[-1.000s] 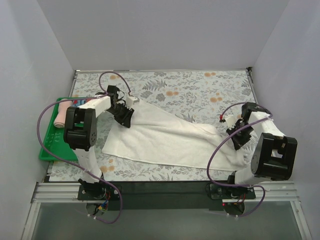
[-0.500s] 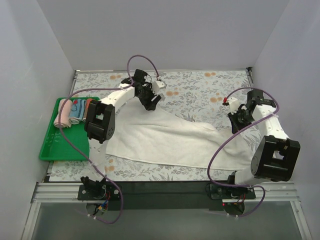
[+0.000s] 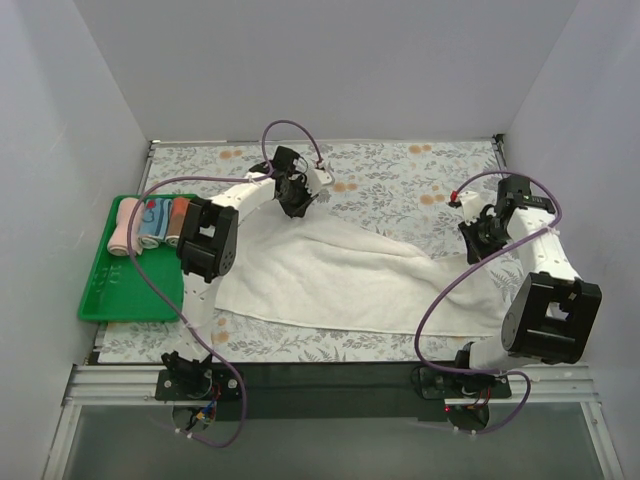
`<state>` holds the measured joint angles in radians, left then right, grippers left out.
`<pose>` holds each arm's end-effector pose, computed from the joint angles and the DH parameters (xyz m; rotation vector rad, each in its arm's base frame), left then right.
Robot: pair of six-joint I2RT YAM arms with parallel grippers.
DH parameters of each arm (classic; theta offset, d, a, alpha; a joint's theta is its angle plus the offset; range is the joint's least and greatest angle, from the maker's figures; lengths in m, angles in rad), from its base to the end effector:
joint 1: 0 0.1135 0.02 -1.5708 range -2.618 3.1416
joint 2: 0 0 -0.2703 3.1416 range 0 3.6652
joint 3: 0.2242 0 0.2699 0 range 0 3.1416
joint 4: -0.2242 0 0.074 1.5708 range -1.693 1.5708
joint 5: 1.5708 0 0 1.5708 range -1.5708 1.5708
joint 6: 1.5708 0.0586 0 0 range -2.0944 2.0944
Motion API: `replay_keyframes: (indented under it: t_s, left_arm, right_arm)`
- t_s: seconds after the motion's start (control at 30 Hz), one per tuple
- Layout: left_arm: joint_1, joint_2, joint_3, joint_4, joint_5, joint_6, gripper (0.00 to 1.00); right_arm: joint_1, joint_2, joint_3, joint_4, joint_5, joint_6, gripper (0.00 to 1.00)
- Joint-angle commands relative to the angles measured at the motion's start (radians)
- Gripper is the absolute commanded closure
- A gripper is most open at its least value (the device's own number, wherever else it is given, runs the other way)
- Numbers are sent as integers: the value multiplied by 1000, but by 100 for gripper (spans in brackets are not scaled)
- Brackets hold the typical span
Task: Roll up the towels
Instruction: Flatten the towel
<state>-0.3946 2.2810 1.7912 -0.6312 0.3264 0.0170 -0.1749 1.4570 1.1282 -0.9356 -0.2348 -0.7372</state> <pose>0.4663 -0.2146 0.1310 0.6534 2.6305 -0.5544 0.2951 -0.0383 0.2290 -0.8149 2.6404 0.1047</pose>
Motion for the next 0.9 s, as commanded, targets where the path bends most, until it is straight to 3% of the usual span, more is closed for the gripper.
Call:
replay_keyframes:
  t_s: [0.0,0.17,0.37,0.43,0.47,0.5,0.53,0.57,0.67,0.8,0.87]
  left_arm:
    - [55,-9,-91,-97,-142,44,100]
    - [180,-112,-217,-104,-165,95,100]
    - [217,-169,-323,-116,-80,129,100]
    - [211,-176,-341,-127,-55,141,100]
    - [208,-176,-343,-131,-58,144,100]
    - [206,-176,-348,-136,-38,155,100]
    - [204,-181,-352,-140,-32,158,100]
    - [204,-181,-352,-137,-33,153,92]
    - [204,-184,-343,-140,-24,147,80]
    - [204,-181,-329,-145,-21,136,71]
    - [204,-175,-323,-150,-20,135,69]
  right_arm:
    - [-38,-52,2,7,63,-31,99]
    - [-113,-113,-178,1,118,-125,99]
    - [-66,-192,-390,-49,95,-257,99]
    - [-40,-182,-413,-90,100,-284,90]
    - [-40,-178,-403,-100,100,-287,78]
    - [-41,-164,-384,-110,98,-278,57]
    - [-46,-158,-325,-114,79,-269,51]
    - [-48,-149,-291,-115,60,-260,46]
    - [-48,-92,-119,-126,-33,-200,44]
    - [-25,-11,47,-132,-164,-92,47]
    - [46,17,100,-134,-173,-44,49]
